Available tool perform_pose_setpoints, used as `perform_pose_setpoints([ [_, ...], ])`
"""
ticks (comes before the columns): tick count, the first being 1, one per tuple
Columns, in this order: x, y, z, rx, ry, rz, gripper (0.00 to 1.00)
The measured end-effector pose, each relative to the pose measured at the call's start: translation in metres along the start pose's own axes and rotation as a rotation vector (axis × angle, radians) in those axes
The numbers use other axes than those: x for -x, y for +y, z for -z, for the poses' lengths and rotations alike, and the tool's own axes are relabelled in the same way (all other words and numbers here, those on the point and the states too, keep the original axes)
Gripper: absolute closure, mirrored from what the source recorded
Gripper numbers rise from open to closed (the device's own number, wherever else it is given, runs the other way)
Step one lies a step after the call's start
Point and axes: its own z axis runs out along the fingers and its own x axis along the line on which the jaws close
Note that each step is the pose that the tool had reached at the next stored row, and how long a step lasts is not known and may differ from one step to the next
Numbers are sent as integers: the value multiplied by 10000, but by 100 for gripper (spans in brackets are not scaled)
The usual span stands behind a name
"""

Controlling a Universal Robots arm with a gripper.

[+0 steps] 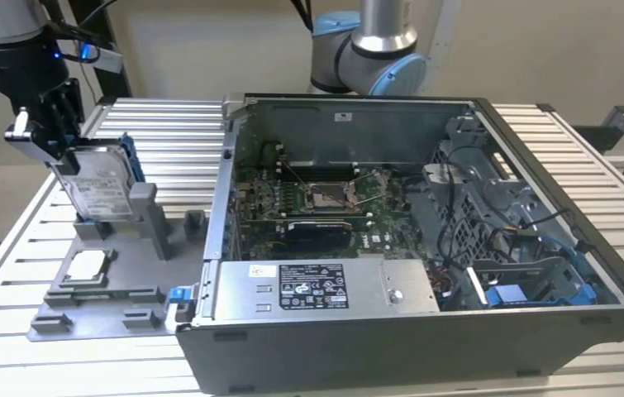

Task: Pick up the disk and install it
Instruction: 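Pick up the disk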

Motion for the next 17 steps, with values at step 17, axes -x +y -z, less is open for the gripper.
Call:
perform_pose_setpoints([
  [17,7,9,333,1,1,0,100],
])
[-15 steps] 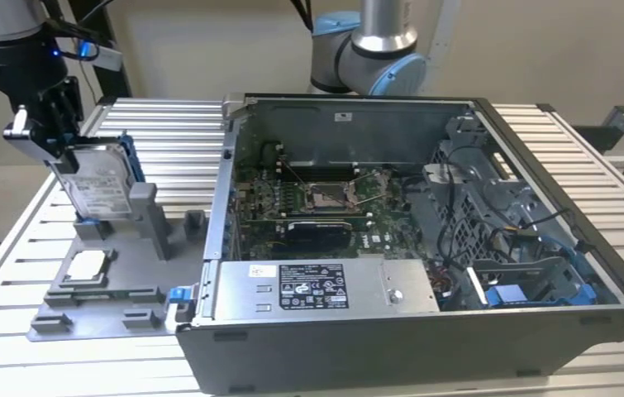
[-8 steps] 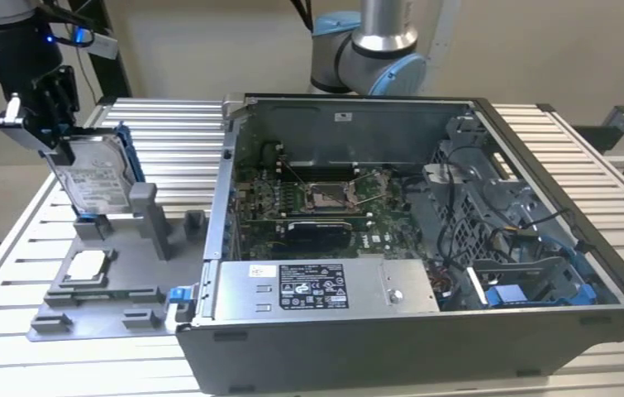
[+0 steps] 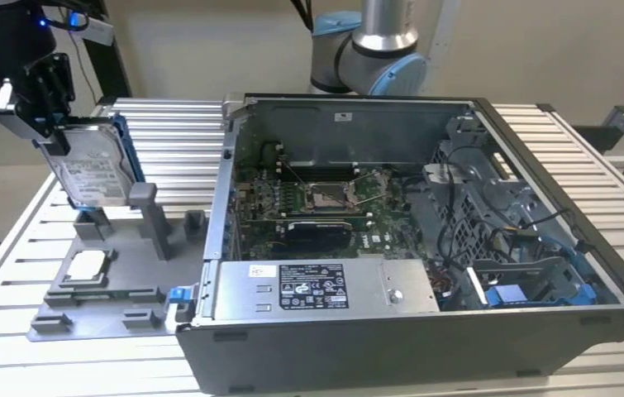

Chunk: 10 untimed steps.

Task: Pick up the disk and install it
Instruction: 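Pick up the disk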

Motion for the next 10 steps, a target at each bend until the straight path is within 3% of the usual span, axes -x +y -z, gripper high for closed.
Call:
perform_pose_setpoints([
  [10,3,4,143,-1,-1,-1,100],
])
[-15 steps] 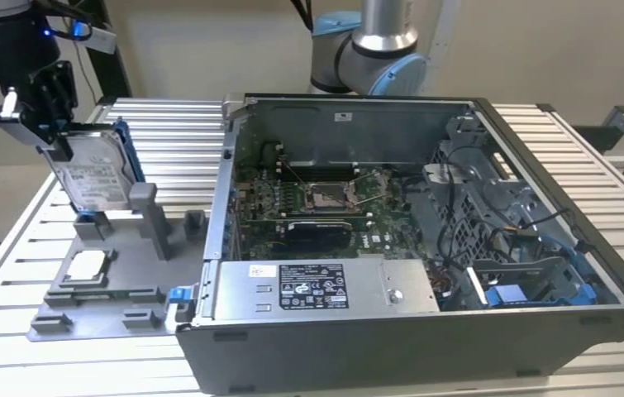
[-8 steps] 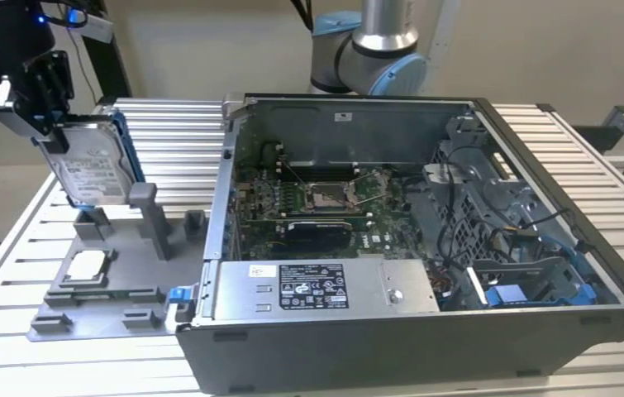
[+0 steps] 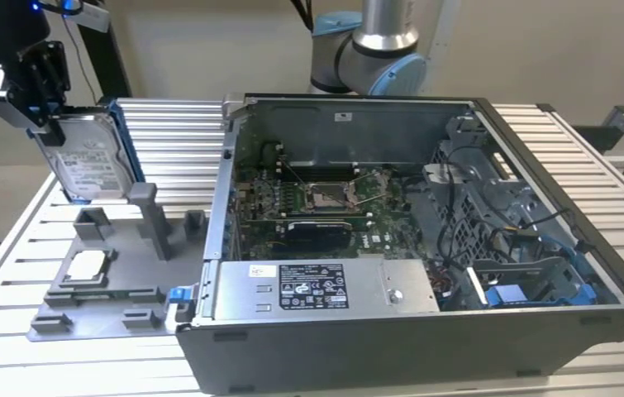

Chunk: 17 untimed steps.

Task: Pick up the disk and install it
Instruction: 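Pick up the disk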

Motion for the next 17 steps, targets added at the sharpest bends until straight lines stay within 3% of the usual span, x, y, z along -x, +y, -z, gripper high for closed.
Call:
perform_pose_setpoints([
  [17,4,6,225,1,0,1,100],
])
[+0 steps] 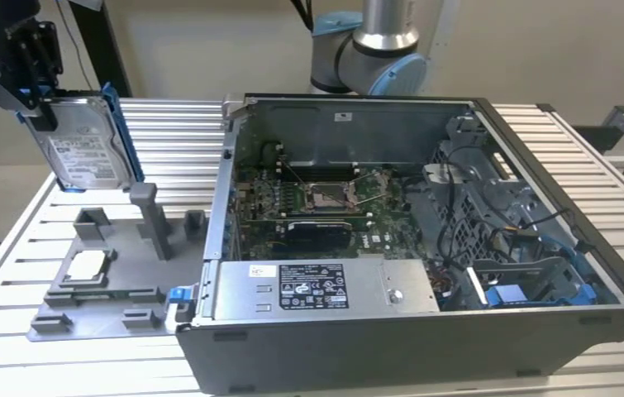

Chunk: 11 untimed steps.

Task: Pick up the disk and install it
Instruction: 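Pick up the disk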

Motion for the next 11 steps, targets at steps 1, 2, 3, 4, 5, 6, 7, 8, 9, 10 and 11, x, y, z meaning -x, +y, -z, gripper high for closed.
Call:
perform_pose_setpoints([
  [1,0,0,17,0,0,0,100],
  [2,1,1,31,0,0,0,100],
  [3,1,1,42,-1,0,0,100],
  [4,1,1,55,0,0,0,100],
  [5,2,2,69,0,0,0,100],
  [6,2,2,80,-1,0,0,100],
  [7,2,3,89,-1,0,0,100],
  [8,2,3,100,0,0,0,100],
  [9,2,3,110,0,0,0,100],
  [10,2,3,120,-1,0,0,100],
  [11,3,4,133,1,1,0,100],
])
